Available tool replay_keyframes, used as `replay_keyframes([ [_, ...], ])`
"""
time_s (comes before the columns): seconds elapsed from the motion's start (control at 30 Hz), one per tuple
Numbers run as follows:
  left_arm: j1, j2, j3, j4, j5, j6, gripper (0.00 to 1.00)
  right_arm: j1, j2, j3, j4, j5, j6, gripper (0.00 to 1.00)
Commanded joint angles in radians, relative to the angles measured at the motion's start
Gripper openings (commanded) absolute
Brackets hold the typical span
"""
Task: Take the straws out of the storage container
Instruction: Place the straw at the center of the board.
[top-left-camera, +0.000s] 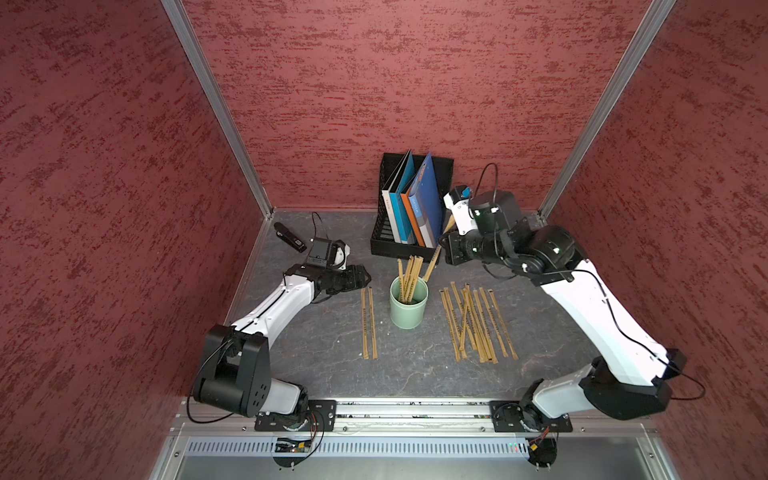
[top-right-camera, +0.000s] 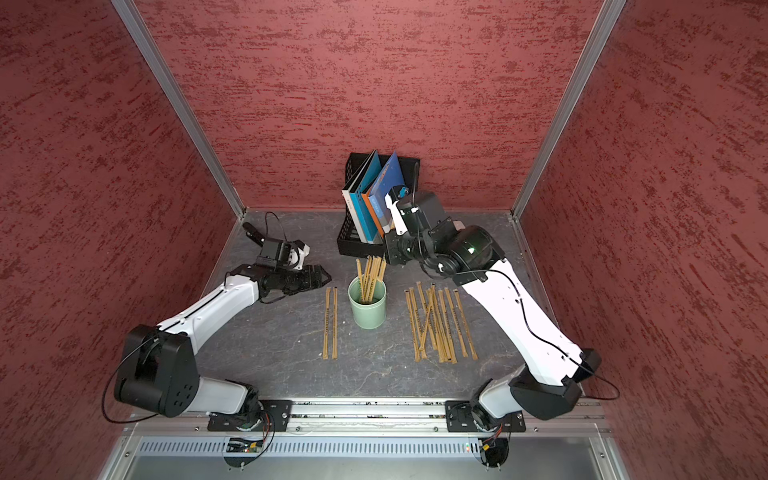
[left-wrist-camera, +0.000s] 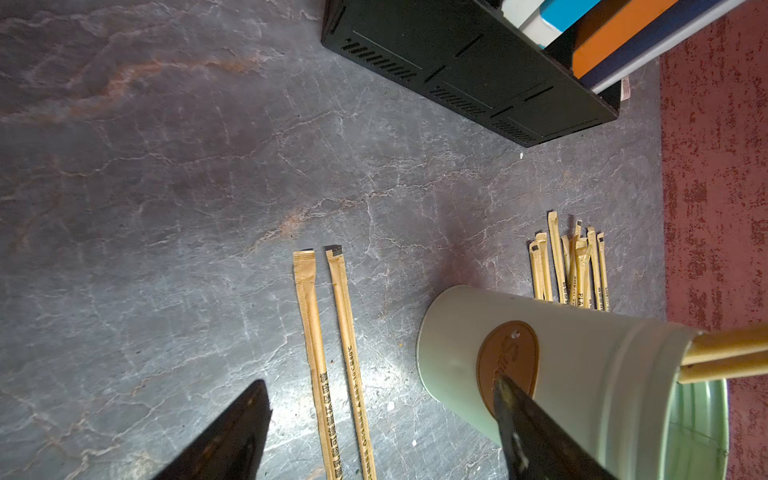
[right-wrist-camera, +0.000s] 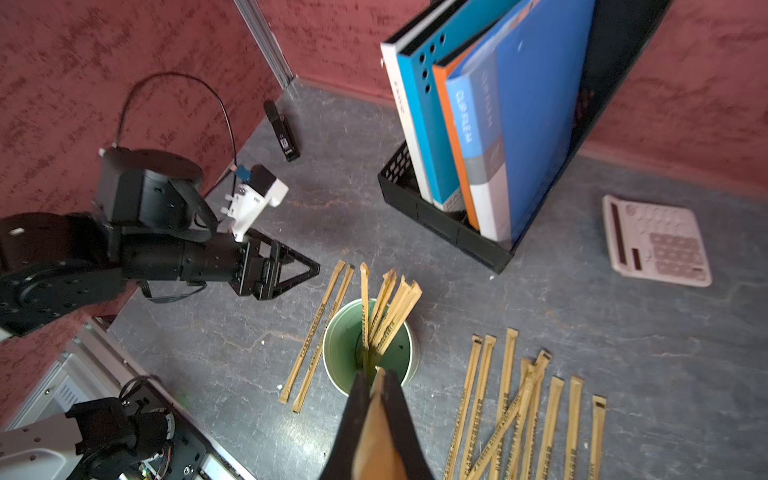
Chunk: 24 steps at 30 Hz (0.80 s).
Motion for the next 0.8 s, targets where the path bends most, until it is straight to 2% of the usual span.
replay_keyframes([
  [0.0, 0.000, -0.010, 0.008, 0.011, -0.002, -0.007, 0.85, -0.006, 0.012, 0.093, -0.142, 0.064, -0.042, 0.00],
  [0.13, 0.001, -0.011, 0.003, 0.020, -0.001, -0.015, 0.84, -0.012, 0.047, 0.162, -0.246, 0.104, -0.059, 0.00],
  [0.3, 0.000, -0.014, 0.000, 0.025, 0.002, -0.018, 0.85, -0.038, 0.060, 0.147, -0.297, 0.116, -0.069, 0.00],
  [0.77, 0.001, -0.006, -0.003, 0.030, 0.003, -0.015, 0.85, -0.209, 0.058, -0.086, -0.312, -0.024, -0.072, 0.00],
])
